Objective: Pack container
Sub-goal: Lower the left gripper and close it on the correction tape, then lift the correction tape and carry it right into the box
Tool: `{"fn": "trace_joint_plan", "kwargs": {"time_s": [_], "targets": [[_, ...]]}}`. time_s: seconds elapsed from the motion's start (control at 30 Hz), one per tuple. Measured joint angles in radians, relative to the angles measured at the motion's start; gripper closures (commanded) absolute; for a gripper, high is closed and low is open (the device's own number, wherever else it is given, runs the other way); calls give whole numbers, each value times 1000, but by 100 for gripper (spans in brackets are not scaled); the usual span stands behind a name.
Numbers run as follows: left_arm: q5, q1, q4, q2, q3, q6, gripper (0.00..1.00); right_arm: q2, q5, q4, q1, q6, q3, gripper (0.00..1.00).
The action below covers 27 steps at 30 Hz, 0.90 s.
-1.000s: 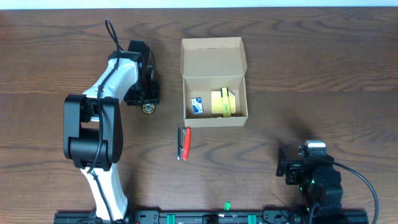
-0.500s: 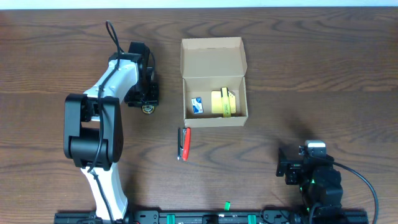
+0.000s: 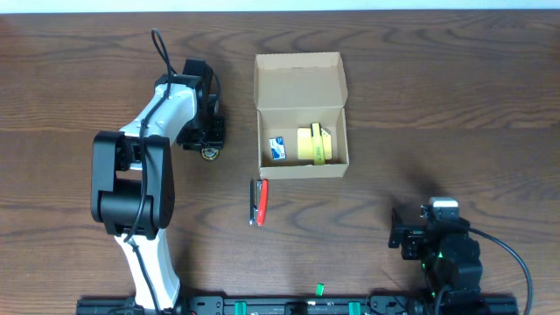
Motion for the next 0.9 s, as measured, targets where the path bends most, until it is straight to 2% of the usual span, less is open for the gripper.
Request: {"fn": "trace_joint_plan", "kwargs": {"time_s": [0.57,0.9], "targets": [[-5,0,-3,-3,13,-2,94,0,0,0,0,0,0,1],[-26,0,-3,-101,13,-2,94,0,0,0,0,0,0,1]]}}
